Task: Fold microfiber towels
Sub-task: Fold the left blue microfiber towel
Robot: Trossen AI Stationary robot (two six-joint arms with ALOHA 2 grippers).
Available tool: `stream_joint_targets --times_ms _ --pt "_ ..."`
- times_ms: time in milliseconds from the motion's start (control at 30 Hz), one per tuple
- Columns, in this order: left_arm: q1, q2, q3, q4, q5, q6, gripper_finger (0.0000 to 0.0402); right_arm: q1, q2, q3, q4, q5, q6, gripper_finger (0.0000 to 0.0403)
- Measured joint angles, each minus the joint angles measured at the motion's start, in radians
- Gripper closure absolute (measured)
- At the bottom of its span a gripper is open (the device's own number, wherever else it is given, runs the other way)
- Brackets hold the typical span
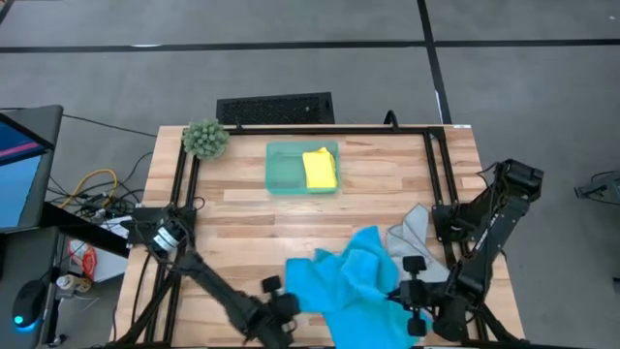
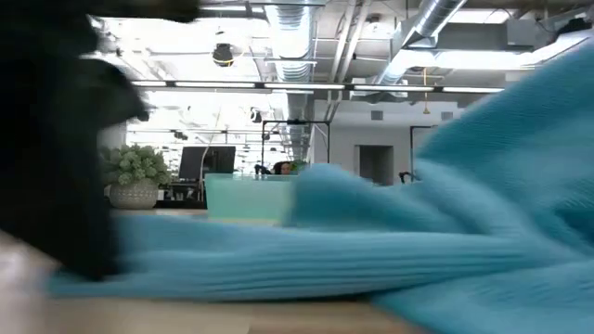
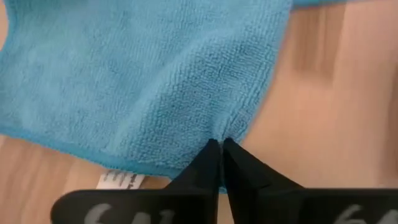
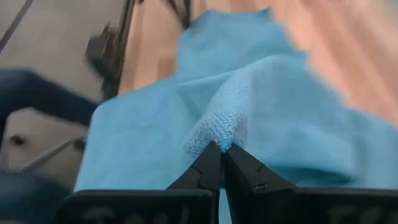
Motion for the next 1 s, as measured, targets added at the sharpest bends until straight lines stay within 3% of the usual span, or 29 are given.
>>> stream_joint_targets --times_ms 200,433,600,867,1000 --pt "-0.122 -0.094 -0.016 -0.265 0.014 -0.309 0.0400 -0.161 0.000 0.000 0.175 0.005 -0.279 0.0367" --pt "-0.211 -0.251 -0.012 -0.642 -0.110 -0.647 0.0401 -0.354 0.000 0.036 0.255 -0.010 -0.566 0.0367" --pt "-0.249 -0.362 -0.010 -0.875 -0.174 -0.786 0.0401 -0.451 0.000 0.119 0.257 -0.005 -0.757 0.0367" --pt "-0.213 -0.533 -0.074 -0.863 -0.261 -0.719 0.0401 -0.583 -0.009 0.194 0.260 0.074 -1.026 0.0367" --pt "-0.190 -0.593 -0.121 -0.866 -0.293 -0.708 0.0401 -0.628 -0.010 0.196 0.225 0.125 -1.042 0.0367"
